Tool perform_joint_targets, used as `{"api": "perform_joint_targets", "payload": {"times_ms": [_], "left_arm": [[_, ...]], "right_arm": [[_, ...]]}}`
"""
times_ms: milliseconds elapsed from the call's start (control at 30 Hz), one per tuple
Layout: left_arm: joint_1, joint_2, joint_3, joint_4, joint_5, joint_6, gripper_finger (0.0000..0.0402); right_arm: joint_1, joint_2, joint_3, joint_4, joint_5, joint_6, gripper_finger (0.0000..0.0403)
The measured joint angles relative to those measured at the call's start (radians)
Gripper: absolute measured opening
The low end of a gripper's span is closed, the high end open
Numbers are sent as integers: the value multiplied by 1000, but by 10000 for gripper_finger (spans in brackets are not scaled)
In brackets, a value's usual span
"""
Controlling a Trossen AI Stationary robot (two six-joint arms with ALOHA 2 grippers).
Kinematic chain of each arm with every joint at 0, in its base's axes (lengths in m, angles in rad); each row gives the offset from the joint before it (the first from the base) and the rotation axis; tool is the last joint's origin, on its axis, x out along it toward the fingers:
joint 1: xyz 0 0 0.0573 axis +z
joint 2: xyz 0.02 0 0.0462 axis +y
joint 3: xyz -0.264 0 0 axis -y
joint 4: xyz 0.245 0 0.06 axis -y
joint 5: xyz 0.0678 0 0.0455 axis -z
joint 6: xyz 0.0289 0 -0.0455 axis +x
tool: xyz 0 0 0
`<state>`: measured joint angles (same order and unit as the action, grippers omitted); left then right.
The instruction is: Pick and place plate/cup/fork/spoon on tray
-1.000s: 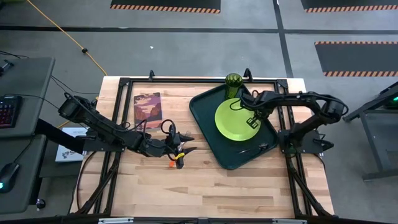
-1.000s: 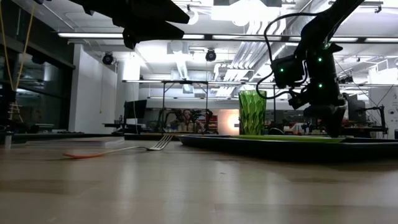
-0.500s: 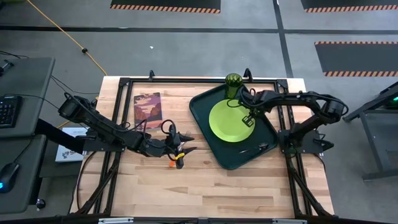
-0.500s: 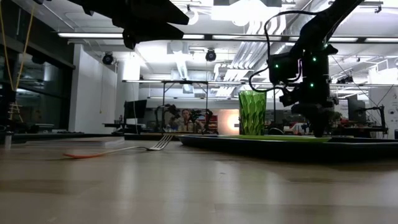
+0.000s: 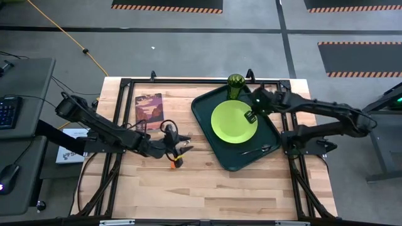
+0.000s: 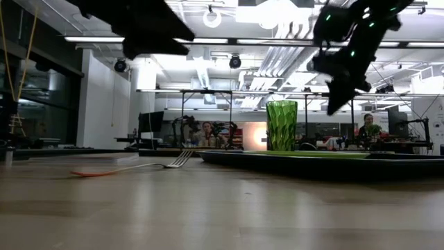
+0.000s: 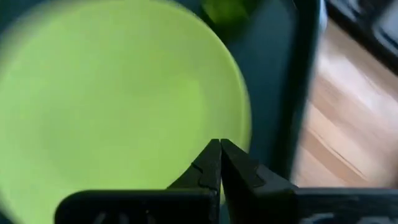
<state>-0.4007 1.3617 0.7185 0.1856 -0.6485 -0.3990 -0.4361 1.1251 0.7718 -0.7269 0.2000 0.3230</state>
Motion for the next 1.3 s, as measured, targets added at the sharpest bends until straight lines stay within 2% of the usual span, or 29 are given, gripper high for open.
{"api": "perform_joint_targets", "payload": {"times_ms": [200,300,400,633,800,1067,1300], "left_arm": [[4,-25,0,-277,-6,-337,179],[17,18,0,-394,30,-509,179],[39,82,-1,-439,60,-599,179],[120,259,5,-401,124,-638,179],[156,338,6,-296,184,-597,179],[123,352,7,-266,190,-600,174],[81,369,9,-297,172,-602,127]], "right_arm": [[107,-165,-115,211,-21,55,0],[137,-189,-133,242,-16,61,0],[149,-190,-133,260,-9,52,0],[149,-190,-132,291,-16,35,0],[149,-190,-132,285,-16,34,0],[149,-190,-132,283,-13,11,0],[149,-190,-132,284,-9,9,0]]}}
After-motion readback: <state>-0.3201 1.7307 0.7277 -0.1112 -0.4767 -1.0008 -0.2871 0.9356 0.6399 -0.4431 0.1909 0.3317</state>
